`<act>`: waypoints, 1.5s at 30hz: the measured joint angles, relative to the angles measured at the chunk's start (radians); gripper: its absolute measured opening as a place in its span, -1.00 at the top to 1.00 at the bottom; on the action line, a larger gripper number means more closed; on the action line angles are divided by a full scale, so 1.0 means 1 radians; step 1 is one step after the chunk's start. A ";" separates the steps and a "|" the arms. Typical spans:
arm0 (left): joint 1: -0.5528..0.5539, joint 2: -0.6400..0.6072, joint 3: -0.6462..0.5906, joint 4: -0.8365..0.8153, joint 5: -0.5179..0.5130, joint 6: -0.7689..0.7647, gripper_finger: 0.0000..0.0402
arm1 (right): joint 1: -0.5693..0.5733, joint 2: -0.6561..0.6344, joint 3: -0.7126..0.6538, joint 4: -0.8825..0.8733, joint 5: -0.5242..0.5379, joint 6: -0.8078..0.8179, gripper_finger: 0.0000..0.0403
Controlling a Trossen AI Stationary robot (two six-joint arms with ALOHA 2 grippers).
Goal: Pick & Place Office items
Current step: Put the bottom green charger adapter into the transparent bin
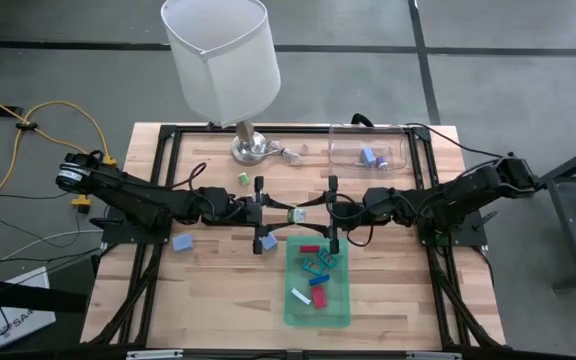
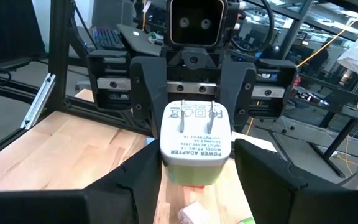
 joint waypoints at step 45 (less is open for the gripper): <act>0.000 -0.001 -0.001 -0.006 0.000 -0.027 -0.06 | 0.000 0.000 0.001 0.000 -0.053 0.011 0.33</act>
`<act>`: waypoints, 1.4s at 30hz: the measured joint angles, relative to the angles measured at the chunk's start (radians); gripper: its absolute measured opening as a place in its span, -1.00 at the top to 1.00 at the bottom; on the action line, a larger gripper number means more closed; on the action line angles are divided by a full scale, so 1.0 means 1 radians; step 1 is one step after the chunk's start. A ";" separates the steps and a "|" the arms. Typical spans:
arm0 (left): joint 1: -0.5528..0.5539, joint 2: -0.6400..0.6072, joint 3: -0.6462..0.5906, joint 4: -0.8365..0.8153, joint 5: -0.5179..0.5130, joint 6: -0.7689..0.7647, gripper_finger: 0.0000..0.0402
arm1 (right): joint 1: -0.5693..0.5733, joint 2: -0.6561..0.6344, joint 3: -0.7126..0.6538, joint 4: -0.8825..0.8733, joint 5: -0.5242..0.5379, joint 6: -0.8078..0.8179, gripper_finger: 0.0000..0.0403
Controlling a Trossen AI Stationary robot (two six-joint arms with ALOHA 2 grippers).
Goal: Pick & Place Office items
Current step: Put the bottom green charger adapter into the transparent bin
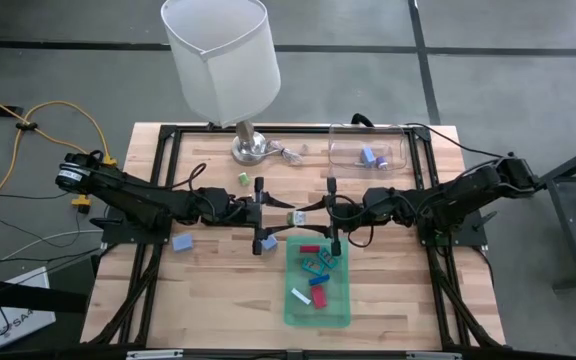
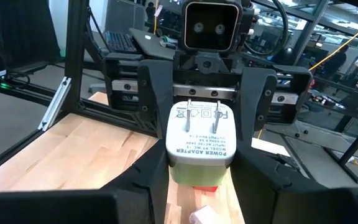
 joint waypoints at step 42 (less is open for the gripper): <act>-0.043 0.000 0.000 -0.001 -0.032 0.011 -0.06 | -0.095 0.000 0.000 -0.398 0.479 0.285 0.33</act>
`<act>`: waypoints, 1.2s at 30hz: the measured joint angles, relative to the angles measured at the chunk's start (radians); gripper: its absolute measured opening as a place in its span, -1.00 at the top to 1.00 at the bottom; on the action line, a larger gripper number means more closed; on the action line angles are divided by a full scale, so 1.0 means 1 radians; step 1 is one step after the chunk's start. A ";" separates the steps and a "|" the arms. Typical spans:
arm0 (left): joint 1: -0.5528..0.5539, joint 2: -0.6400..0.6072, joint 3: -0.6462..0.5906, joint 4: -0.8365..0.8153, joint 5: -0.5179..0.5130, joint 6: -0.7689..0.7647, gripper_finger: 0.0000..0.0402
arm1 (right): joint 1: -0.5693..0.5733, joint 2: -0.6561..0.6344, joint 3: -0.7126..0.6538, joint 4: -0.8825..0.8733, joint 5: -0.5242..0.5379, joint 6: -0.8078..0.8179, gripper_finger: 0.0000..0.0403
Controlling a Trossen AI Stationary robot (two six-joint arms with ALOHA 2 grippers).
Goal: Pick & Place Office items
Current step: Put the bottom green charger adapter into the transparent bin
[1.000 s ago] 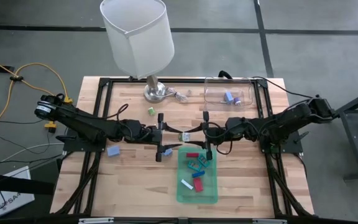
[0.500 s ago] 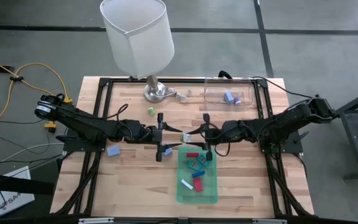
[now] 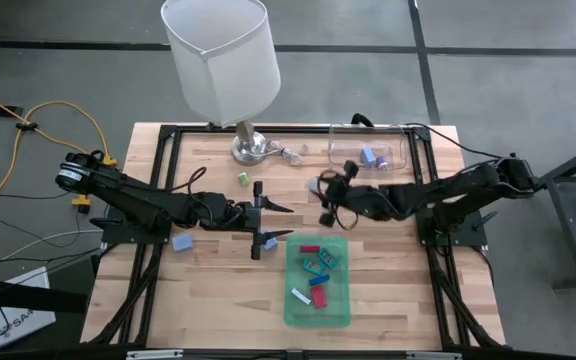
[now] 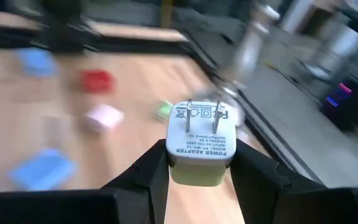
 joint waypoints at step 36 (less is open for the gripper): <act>0.000 0.000 0.000 -0.001 0.001 -0.007 -0.06 | -0.665 0.000 -0.213 -0.248 -0.364 0.394 0.33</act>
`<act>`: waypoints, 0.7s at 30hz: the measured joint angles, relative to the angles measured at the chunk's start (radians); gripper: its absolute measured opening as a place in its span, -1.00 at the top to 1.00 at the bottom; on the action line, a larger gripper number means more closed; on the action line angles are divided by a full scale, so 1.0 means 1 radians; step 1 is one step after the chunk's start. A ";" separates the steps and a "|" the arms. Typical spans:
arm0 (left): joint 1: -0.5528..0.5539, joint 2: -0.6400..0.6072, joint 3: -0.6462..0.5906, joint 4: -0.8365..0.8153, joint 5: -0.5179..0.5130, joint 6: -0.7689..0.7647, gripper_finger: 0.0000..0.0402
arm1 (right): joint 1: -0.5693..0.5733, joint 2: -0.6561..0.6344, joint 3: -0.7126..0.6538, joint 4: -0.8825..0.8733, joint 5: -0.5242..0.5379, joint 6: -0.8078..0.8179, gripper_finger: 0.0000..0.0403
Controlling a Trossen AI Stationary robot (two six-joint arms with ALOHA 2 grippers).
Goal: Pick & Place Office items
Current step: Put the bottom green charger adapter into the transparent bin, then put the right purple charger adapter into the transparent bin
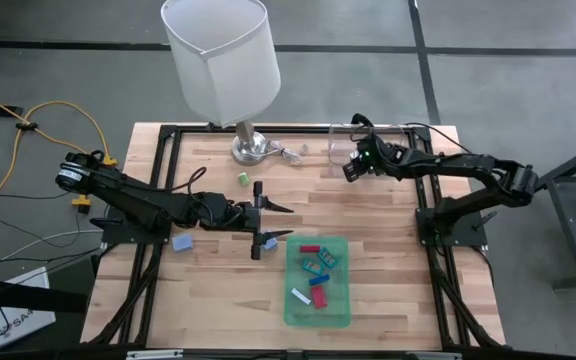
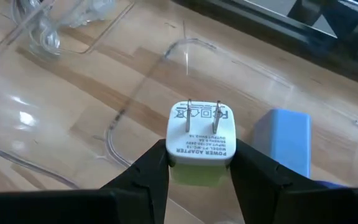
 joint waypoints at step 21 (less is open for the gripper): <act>0.000 0.000 0.000 0.000 0.001 -0.004 -0.06 | 0.000 0.000 -0.009 0.014 -0.005 -0.010 0.14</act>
